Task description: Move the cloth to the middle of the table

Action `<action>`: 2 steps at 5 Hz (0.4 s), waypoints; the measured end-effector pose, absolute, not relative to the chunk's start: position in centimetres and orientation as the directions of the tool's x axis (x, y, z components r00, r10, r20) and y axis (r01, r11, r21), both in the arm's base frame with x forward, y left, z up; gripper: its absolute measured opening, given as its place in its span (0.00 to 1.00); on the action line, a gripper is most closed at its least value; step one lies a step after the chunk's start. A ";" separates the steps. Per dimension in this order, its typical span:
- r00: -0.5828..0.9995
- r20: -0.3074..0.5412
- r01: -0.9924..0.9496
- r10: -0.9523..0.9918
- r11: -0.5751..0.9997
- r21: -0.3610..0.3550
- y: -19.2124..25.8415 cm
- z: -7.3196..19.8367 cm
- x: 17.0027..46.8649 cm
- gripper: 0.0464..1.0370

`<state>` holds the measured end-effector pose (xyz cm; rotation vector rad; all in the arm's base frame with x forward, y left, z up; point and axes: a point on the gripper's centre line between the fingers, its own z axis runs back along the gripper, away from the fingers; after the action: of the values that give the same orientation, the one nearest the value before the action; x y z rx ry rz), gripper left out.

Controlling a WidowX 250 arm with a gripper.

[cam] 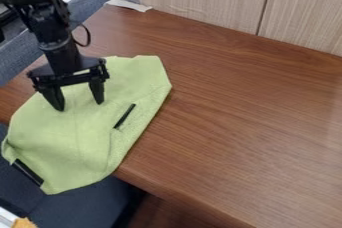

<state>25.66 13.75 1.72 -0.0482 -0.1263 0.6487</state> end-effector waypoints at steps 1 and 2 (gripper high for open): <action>0.793 0.109 -0.596 0.600 0.800 -0.066 13.3 1.5 26.2 0.96; 0.796 0.113 -0.591 0.595 0.804 -0.070 12.5 1.5 27.2 0.96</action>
<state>27.22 12.53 1.53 -0.0315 -0.1318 0.6369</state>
